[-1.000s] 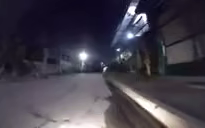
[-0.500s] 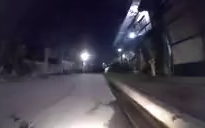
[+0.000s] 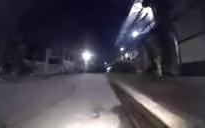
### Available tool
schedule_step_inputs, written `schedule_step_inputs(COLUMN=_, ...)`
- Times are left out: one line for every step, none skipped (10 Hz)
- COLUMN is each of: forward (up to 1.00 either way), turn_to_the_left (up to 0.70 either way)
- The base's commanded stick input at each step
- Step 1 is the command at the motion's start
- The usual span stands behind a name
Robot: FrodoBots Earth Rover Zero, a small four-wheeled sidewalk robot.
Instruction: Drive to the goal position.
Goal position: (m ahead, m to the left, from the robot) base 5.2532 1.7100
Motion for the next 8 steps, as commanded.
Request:
schedule_step_inputs(forward=0.7, turn_to_the_left=0.0)
schedule_step_inputs(forward=0.7, turn_to_the_left=0.0)
schedule_step_inputs(forward=0.7, turn_to_the_left=0.0)
schedule_step_inputs(forward=0.7, turn_to_the_left=0.0)
schedule_step_inputs(forward=0.7, turn_to_the_left=0.0)
schedule_step_inputs(forward=0.7, turn_to_the_left=0.0)
schedule_step_inputs(forward=0.7, turn_to_the_left=0.0)
schedule_step_inputs(forward=0.7, turn_to_the_left=0.0)
